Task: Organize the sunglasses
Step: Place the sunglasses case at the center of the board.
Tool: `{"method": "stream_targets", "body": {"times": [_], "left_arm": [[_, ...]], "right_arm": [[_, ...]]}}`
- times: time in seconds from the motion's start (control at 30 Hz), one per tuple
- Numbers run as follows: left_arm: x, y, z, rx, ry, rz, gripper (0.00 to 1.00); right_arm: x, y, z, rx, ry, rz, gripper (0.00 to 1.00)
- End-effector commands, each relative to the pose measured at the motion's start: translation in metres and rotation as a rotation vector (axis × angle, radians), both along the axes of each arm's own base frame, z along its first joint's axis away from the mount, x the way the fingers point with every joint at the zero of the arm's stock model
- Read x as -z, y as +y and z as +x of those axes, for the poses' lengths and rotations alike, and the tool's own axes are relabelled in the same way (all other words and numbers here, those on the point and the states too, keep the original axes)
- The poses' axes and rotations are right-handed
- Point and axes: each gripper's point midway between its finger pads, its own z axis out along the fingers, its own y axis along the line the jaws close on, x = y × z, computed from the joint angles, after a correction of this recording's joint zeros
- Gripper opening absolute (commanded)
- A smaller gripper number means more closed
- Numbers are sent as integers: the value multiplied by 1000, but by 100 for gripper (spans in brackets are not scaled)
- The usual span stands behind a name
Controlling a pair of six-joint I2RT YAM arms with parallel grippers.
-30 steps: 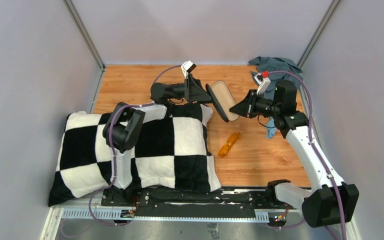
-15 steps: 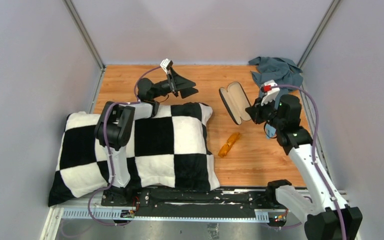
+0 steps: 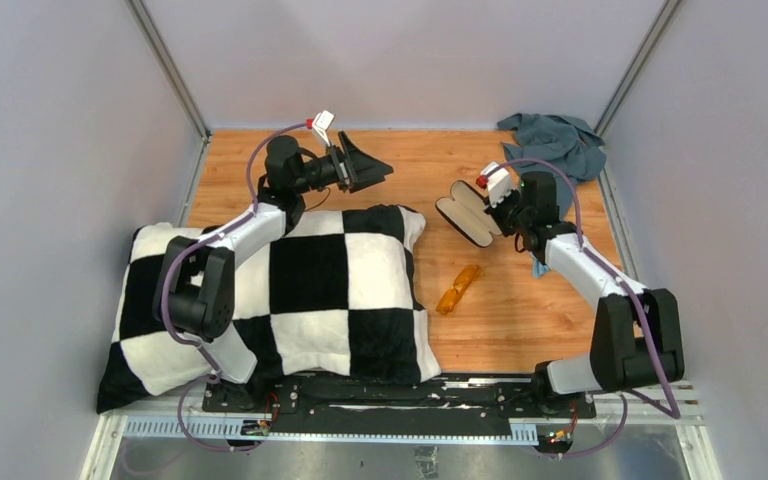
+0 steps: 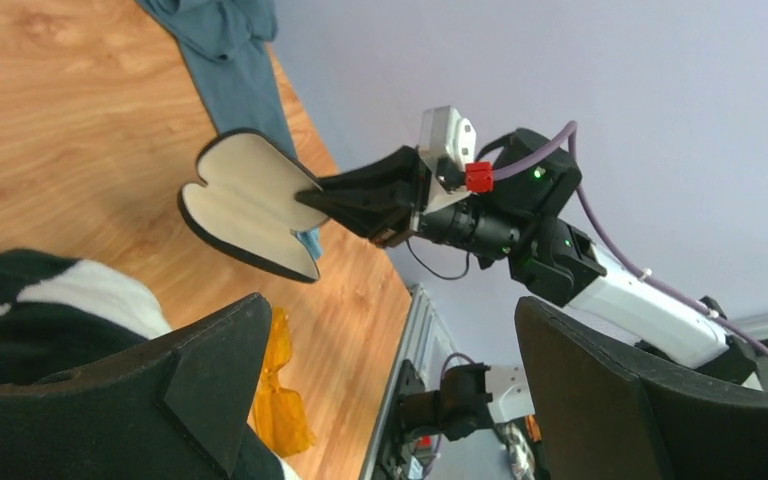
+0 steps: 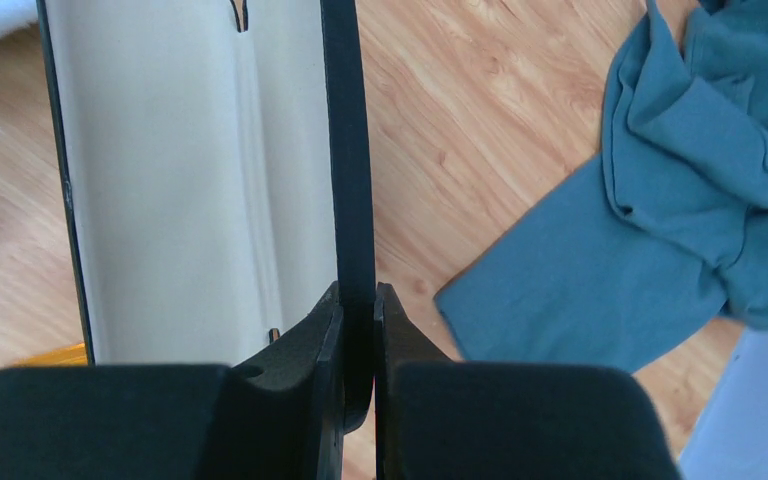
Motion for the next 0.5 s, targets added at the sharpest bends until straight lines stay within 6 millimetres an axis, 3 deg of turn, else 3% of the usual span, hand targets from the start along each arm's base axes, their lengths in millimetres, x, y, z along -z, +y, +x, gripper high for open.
{"method": "stream_targets", "body": {"times": [0.0, 0.13, 0.3, 0.47], "left_arm": [[-3, -9, -24, 47, -11, 25, 100], [-20, -20, -47, 112, -49, 13, 100], [-32, -23, -60, 129, -77, 1, 100], [-34, -26, -60, 153, -79, 1, 100]], "right_arm": [[-8, 12, 27, -169, -143, -145, 0], [19, 15, 31, -208, -71, -185, 2], [39, 16, 34, -214, -65, -278, 4], [48, 10, 38, -183, -71, -322, 24]]}}
